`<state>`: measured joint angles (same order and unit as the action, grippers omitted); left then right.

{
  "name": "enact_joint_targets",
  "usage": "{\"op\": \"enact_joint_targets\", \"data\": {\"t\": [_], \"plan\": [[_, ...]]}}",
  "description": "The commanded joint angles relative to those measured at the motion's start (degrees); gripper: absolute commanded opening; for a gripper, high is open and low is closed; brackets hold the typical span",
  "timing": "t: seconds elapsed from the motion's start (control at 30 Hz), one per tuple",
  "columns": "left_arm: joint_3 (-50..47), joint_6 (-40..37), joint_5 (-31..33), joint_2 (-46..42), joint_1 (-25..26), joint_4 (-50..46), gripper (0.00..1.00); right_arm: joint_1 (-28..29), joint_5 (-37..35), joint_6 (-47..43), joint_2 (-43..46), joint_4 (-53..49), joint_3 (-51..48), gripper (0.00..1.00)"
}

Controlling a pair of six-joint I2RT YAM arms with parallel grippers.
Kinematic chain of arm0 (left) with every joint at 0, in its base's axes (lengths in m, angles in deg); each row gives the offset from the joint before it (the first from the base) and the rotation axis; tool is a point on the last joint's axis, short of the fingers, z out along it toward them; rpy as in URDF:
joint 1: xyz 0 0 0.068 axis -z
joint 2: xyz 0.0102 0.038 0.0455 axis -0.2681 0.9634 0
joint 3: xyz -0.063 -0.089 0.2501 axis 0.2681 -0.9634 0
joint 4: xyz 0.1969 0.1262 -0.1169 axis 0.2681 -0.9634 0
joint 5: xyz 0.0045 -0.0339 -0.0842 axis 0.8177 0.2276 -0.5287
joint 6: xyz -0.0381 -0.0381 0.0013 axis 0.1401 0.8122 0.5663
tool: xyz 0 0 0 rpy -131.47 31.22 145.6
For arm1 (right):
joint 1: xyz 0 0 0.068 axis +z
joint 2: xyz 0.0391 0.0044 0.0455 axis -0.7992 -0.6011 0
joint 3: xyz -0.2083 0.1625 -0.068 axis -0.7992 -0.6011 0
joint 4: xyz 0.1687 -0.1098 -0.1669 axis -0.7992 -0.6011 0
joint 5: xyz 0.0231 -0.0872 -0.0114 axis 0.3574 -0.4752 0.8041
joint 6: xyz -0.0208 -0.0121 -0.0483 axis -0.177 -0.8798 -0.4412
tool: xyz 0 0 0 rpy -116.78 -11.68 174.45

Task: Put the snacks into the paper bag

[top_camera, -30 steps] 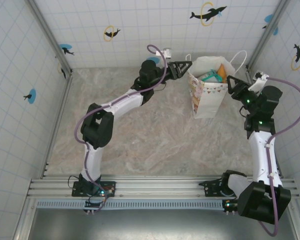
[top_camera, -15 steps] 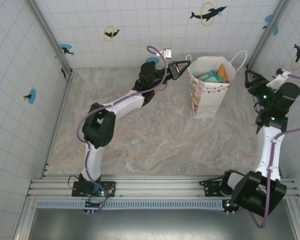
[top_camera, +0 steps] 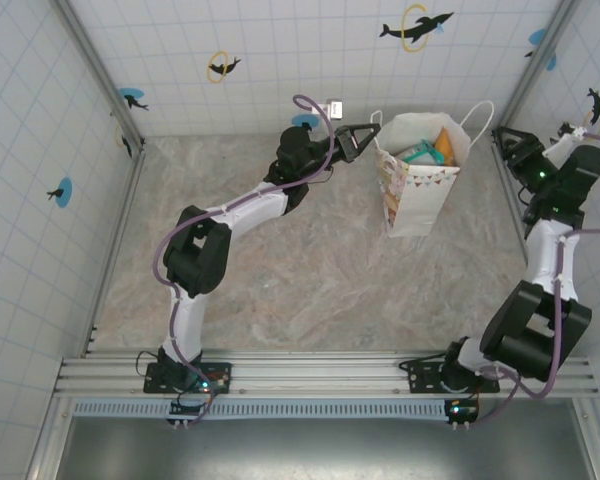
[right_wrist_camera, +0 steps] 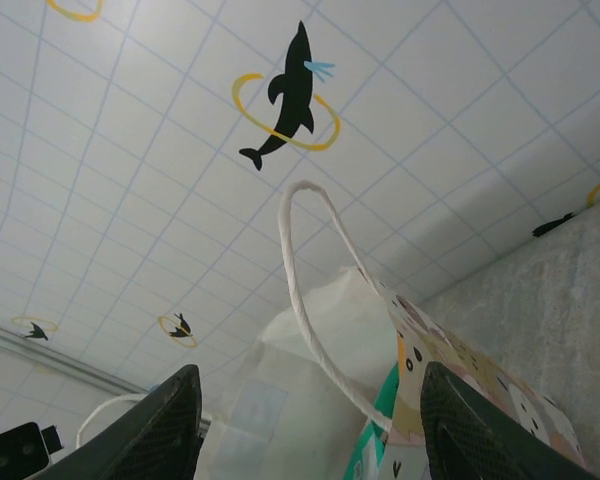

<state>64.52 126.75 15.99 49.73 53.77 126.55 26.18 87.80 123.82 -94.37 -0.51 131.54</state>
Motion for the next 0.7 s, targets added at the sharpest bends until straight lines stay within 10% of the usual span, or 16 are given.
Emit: {"op": "enact_joint_targets", "data": {"t": [0.0,0.43,0.5,0.57,0.67], "plan": [[-0.8,-1.1,-1.1,-2.9,0.1,3.9,0.0,0.9,3.0,0.5,-2.3,5.4,4.5,0.59],[-1.5,-1.8,-1.0,-2.9,0.0,4.3,0.0,6.4,3.5,0.5,-14.6,8.0,13.2,0.57],[-1.6,-2.5,-1.0,-3.0,0.0,3.8,0.0,7.1,4.2,0.4,-15.7,9.4,14.1,0.43],[-1.5,-3.6,-0.8,-3.4,0.0,2.5,0.0,7.2,4.1,-0.2,-16.1,8.9,15.5,0.02],[-1.5,-8.2,0.0,-5.7,0.0,-2.4,0.0,7.4,3.1,-2.7,-14.6,6.6,16.6,0.0]]}}
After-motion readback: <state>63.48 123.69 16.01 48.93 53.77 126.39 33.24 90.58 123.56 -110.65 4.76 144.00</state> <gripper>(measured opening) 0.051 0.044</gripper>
